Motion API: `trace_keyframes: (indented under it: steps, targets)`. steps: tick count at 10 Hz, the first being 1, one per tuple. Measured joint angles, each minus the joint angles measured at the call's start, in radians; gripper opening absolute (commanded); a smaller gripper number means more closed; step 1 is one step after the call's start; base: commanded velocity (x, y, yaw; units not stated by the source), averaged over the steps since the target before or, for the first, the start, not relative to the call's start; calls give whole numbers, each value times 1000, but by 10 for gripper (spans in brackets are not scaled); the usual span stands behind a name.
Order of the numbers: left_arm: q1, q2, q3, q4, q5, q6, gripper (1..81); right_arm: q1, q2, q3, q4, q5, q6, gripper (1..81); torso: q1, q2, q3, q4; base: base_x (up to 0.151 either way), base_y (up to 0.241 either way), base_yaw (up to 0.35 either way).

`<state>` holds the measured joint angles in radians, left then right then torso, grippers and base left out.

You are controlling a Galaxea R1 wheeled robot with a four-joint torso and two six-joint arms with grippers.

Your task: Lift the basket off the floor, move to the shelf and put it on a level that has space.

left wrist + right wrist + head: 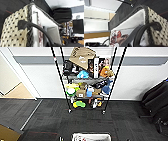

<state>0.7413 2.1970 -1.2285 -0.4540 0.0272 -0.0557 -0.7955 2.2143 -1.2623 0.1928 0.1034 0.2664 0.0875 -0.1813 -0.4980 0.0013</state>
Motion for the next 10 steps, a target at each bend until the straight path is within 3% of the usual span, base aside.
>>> trace_keyframes:
  steps: [3,10]
  targets:
    - [5,17,-24,0,3,1,10,-1,6,-14,0,-1,-1,10,-42,70,69,0,0,0,0]
    - [80,19,-76,-2,28,-1,10,-36,12,-19,-2,-25,4,10,-51,84,282,0,0,0,0]
